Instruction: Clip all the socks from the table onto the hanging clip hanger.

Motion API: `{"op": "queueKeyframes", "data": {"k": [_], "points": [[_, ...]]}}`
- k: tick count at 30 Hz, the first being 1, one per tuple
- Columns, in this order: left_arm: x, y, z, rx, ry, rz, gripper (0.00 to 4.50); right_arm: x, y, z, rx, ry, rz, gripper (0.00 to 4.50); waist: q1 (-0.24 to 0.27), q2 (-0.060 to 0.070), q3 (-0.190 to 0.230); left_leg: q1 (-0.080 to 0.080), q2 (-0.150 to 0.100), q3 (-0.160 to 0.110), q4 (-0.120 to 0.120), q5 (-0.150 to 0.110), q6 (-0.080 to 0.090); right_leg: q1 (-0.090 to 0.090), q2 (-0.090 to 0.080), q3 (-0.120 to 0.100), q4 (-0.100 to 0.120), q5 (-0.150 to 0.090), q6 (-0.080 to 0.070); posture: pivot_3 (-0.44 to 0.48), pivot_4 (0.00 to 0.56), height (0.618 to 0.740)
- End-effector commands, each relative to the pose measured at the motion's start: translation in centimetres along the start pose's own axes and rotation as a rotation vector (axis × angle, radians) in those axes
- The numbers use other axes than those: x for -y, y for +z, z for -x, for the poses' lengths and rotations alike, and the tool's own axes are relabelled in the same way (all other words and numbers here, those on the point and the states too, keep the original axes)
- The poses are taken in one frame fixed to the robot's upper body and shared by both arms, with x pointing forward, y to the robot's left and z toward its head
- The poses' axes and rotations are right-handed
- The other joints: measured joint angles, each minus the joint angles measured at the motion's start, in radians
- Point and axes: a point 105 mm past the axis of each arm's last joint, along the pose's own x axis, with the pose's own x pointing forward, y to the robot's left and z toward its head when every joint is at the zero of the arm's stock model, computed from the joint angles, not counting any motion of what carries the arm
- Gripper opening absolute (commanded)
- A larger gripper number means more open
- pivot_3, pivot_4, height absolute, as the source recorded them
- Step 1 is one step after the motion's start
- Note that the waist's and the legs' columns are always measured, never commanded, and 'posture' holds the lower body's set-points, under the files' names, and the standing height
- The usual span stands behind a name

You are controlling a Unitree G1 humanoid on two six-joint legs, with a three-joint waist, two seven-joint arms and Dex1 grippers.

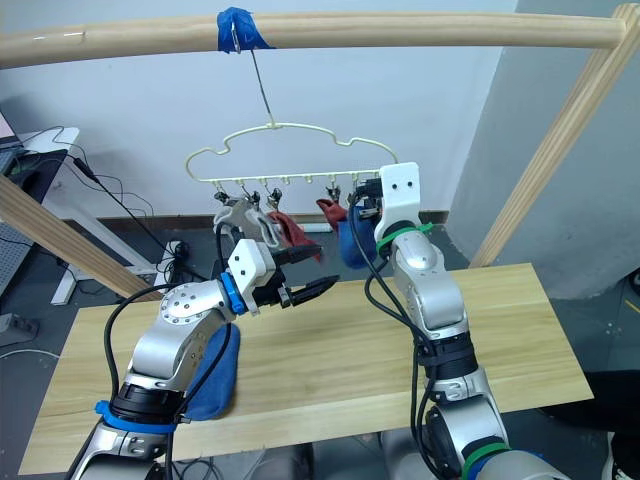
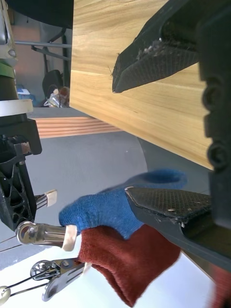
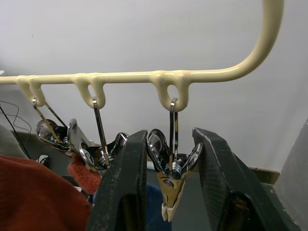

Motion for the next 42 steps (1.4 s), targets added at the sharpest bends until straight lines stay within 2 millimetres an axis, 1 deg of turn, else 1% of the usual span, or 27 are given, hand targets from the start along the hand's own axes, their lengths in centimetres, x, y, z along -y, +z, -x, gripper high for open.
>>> {"op": "queueKeyframes", "data": {"k": [1,11,23,26,28,29,34,36,37,39,40,42], "points": [[0.1,0.7,-0.2,0.020,-0.014,-0.034,3.49,-0.5,1.7,-0.2,0.066,0.015,0.011,1.47,0.000,0.000,0.000,0.000,0.000,0.000,0.000,0.000,0.000,0.000,0.000,0.000,0.000,0.000,0.000,-0.235,0.151,0.730],[0.1,0.7,0.0,0.016,-0.011,-0.036,3.49,-1.5,1.4,-0.7,0.048,0.071,0.004,1.47,0.000,0.000,0.000,0.000,0.000,0.000,0.000,0.000,0.000,0.000,0.000,0.000,0.001,0.000,0.000,-0.228,0.151,0.730],[0.1,0.6,0.2,0.008,-0.005,-0.037,3.49,-1.9,1.6,-1.2,0.062,0.090,0.000,1.47,0.000,0.000,0.000,0.000,0.000,0.000,0.000,0.000,0.000,0.000,0.000,0.000,0.001,0.000,0.000,-0.219,0.152,0.730],[0.1,0.4,0.4,0.004,-0.002,-0.034,3.49,-1.9,1.6,-1.2,0.065,0.091,0.000,0.88,0.000,0.000,0.000,0.000,0.000,0.000,0.000,0.000,0.000,0.000,0.000,0.000,0.001,0.000,0.000,-0.220,0.154,0.730],[0.1,0.3,0.5,0.001,0.001,-0.030,3.49,-1.8,1.6,-1.1,0.067,0.091,0.002,0.35,0.000,0.000,0.000,0.001,0.000,0.000,0.000,0.000,0.000,0.000,0.000,0.000,0.002,0.000,0.000,-0.220,0.154,0.730],[0.1,0.2,0.5,-0.001,0.003,-0.029,3.49,-1.8,1.6,-1.1,0.067,0.092,0.002,0.26,0.000,0.000,0.000,0.001,0.000,0.000,0.000,0.000,0.000,0.000,0.000,0.000,0.002,0.000,0.000,-0.220,0.153,0.730],[0.2,-0.2,0.9,-0.009,0.027,-0.015,3.49,-1.8,1.7,-1.0,0.071,0.094,0.006,0.18,0.000,0.000,0.000,0.001,0.000,0.000,0.000,0.000,0.000,0.000,0.000,0.000,0.002,0.000,0.000,-0.219,0.152,0.730],[-0.2,-0.6,1.2,-0.017,0.071,0.003,3.49,-1.8,1.7,-1.0,0.073,0.097,0.007,0.02,0.000,0.000,0.000,0.001,0.000,0.000,0.000,0.000,0.000,0.000,0.000,0.000,0.002,0.000,0.000,-0.221,0.151,0.730],[-0.6,-1.1,1.5,-0.028,0.121,0.017,3.49,-1.8,1.7,-1.0,0.074,0.099,0.008,0.02,-0.001,0.000,0.000,0.001,0.000,0.000,0.000,0.000,0.000,0.000,0.000,0.000,0.002,0.000,0.000,-0.221,0.152,0.730],[-1.4,-2.7,2.6,-0.060,0.232,0.053,3.49,-1.8,1.8,-1.0,0.076,0.101,0.010,0.02,-0.002,0.000,0.000,0.001,0.000,0.000,0.000,0.000,0.000,0.000,0.000,0.000,0.002,0.000,0.000,-0.220,0.153,0.730],[-1.7,-3.8,3.4,-0.087,0.298,0.067,3.49,-1.7,1.8,-1.0,0.076,0.101,0.011,0.02,-0.002,0.000,-0.001,0.001,0.000,0.000,0.000,0.000,0.000,0.000,0.000,0.000,0.002,0.000,0.000,-0.219,0.154,0.730],[-2.0,-5.4,4.8,-0.123,0.390,0.090,3.84,-1.7,1.8,-0.9,0.076,0.102,0.012,0.00,-0.003,0.000,-0.001,0.002,0.000,0.000,0.000,0.000,0.000,0.000,0.000,0.000,0.002,0.000,0.000,-0.217,0.156,0.730]]}}
